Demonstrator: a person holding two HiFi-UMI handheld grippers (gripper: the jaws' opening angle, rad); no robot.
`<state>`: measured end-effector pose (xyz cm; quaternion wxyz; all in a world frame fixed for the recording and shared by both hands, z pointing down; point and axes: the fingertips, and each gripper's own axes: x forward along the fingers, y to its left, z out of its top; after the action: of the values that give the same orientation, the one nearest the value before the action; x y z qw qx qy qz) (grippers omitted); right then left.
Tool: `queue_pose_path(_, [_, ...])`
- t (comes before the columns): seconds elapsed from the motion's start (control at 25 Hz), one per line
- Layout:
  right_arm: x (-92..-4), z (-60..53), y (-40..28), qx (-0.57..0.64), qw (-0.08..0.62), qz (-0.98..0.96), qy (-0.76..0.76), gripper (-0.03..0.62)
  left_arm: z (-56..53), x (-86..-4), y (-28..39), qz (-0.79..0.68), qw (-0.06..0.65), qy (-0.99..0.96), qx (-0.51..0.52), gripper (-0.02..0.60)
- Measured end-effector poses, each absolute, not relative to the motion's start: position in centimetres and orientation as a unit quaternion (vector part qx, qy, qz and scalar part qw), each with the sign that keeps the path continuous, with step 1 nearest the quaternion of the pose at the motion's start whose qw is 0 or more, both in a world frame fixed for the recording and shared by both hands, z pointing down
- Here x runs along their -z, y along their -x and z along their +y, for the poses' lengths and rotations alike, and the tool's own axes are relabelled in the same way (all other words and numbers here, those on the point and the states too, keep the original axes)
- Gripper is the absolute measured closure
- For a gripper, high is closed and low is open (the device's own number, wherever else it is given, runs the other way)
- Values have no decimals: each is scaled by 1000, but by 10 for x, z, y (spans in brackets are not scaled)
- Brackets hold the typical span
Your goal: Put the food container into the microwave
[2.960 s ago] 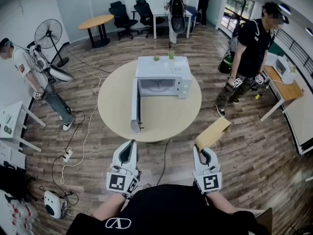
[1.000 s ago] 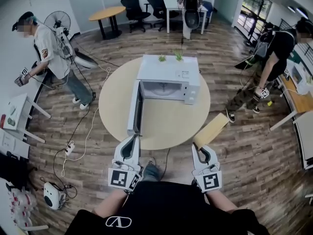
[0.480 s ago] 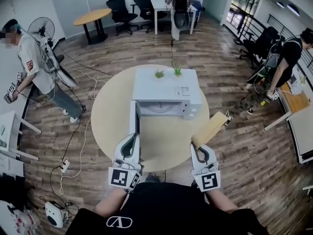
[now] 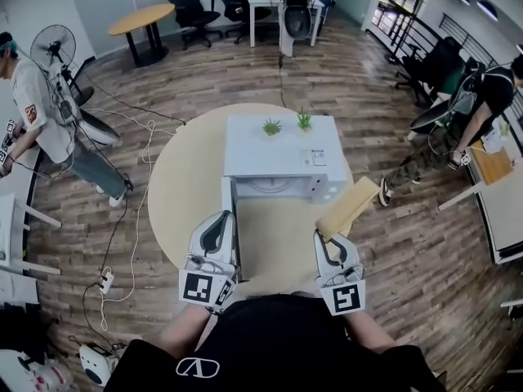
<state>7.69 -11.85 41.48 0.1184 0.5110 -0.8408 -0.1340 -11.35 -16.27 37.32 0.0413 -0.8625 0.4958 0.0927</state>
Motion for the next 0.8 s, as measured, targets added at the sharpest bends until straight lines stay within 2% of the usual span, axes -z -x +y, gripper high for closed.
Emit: queue_pose_path(0.8, [-410,-184,-100,133,119,-863,-472,582,-197,-369,87,530,48,843,-77,581])
